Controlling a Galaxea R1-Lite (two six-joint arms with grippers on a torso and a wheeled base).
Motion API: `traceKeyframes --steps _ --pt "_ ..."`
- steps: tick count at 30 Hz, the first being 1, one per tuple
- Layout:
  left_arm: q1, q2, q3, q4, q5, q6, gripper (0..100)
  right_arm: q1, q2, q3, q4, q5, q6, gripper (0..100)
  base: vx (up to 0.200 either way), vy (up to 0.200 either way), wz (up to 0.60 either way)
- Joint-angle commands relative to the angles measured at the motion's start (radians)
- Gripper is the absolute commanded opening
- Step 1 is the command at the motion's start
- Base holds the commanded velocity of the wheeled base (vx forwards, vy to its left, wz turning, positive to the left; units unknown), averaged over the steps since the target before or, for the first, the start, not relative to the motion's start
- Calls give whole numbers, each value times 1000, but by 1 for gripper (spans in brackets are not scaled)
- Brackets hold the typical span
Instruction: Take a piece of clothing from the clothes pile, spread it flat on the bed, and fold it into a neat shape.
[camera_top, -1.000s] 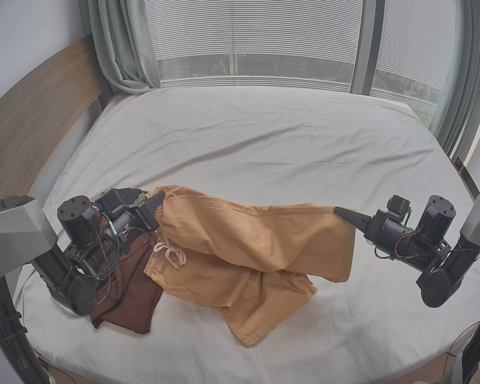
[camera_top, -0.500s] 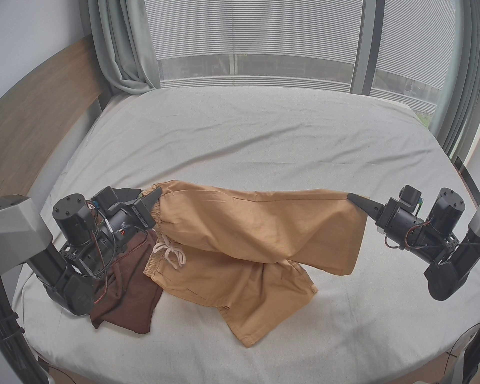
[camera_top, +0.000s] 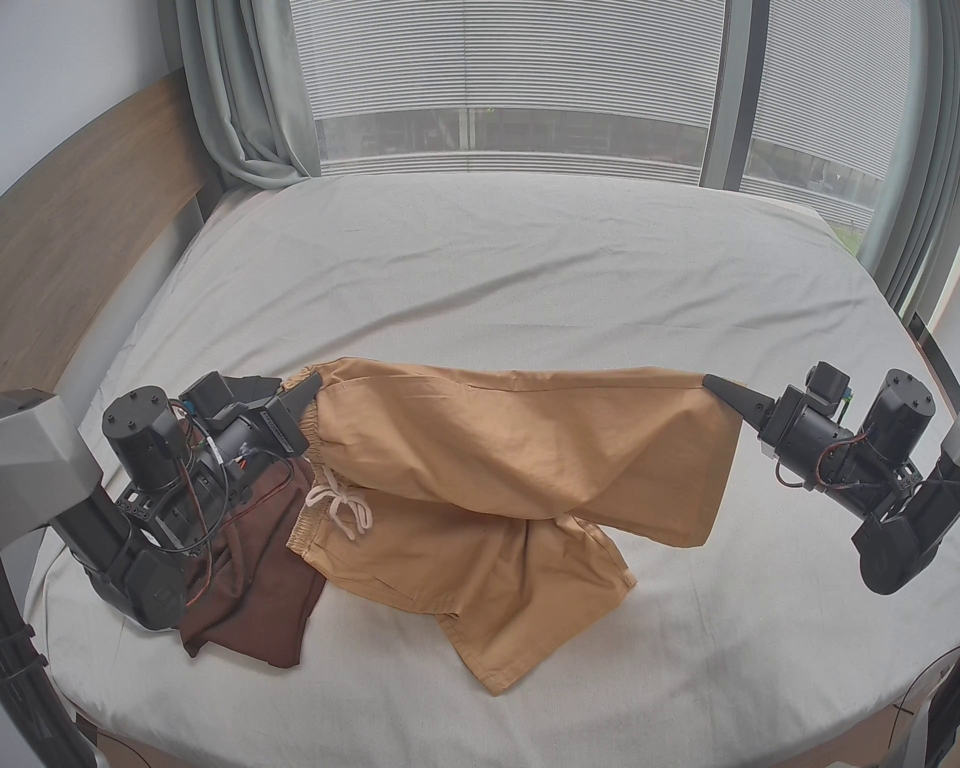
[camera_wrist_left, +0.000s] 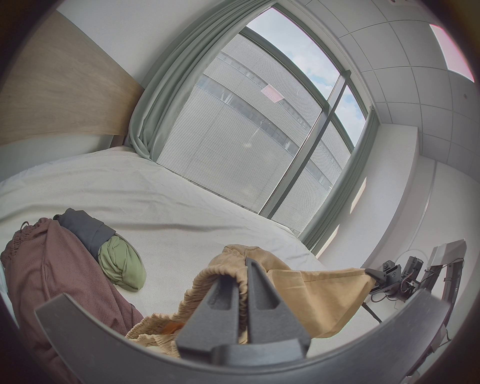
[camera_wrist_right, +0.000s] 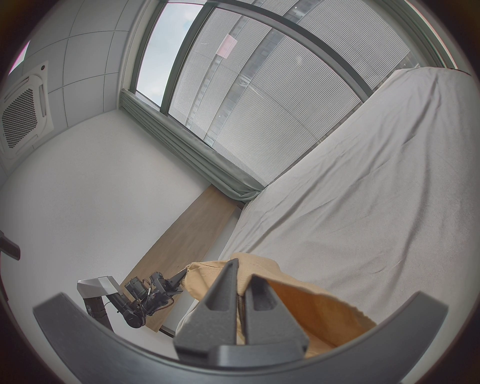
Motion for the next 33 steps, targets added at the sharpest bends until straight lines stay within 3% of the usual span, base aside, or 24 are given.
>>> traceKeyframes --steps 1,33 --pt "17 -3 1 -2 -13 -1 0 -11 1 -14 -1 0 2 0 0 0 0" --pt "83 -12 -8 1 -26 4 0 -86 5 -67 -1 0 2 0 0 0 0"
